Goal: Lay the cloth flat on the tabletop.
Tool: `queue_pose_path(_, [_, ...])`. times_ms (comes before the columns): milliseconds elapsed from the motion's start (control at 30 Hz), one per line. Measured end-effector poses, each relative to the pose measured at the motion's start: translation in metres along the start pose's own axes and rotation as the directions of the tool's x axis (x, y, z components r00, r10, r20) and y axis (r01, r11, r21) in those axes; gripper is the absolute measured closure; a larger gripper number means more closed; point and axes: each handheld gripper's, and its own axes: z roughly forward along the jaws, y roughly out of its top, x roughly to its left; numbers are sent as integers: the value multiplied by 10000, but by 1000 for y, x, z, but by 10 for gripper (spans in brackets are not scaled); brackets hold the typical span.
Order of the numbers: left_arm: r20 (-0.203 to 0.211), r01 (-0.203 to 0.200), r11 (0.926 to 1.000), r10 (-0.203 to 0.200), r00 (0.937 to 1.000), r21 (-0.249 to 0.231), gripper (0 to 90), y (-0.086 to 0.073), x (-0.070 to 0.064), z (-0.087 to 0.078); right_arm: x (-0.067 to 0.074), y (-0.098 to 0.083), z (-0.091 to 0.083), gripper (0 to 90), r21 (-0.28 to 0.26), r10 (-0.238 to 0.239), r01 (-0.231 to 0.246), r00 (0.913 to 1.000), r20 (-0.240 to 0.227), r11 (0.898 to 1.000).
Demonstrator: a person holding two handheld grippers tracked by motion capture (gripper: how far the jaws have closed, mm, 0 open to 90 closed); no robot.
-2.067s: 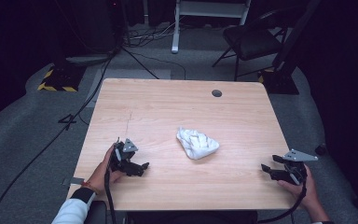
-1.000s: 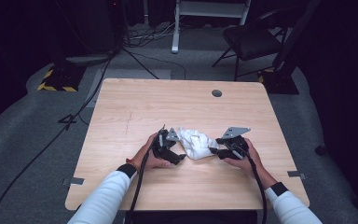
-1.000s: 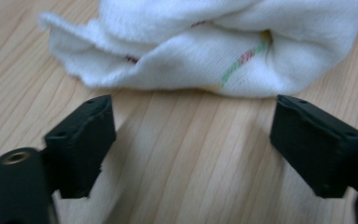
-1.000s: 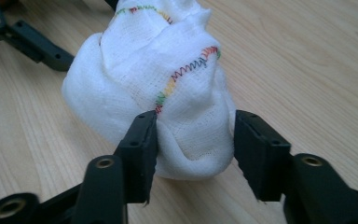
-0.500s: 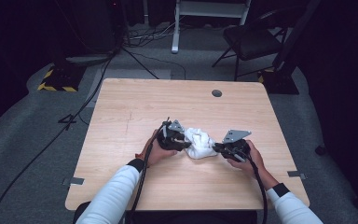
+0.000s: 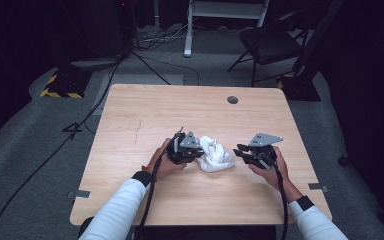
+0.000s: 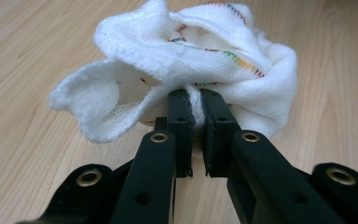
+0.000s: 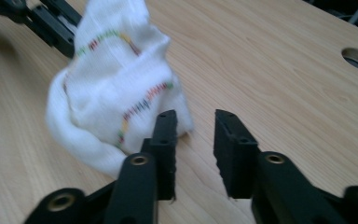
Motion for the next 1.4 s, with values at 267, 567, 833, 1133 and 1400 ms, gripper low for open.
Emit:
queue_pose_path(267, [63,-480,9987,479,9988,159,834,-1,-12,-3,22,15,11,425,-35,-399,397,9928,-1130,9992])
queue_pose_path(567, [-62,-1010,9945,1012,9949,281,835,1,-18,-5,35,17,33,777,733,-1120,1185,9899,-868,9903])
queue_pose_path(833, [-802,-810,9961,780,9937,-351,837,4,-8,-27,12,17,4,841,-318,-405,439,9939,1022,9985])
queue_pose_path(1133, [-691,-670,9977,674,9953,76,837,-8,-8,-31,-10,-4,-8,843,-8,871,-874,9919,926,9962])
queue_pose_path(1400, [-415,-558,9944,598,9974,898,773,-28,-25,-34,4,-20,-4,811,993,445,-452,9990,91,9940])
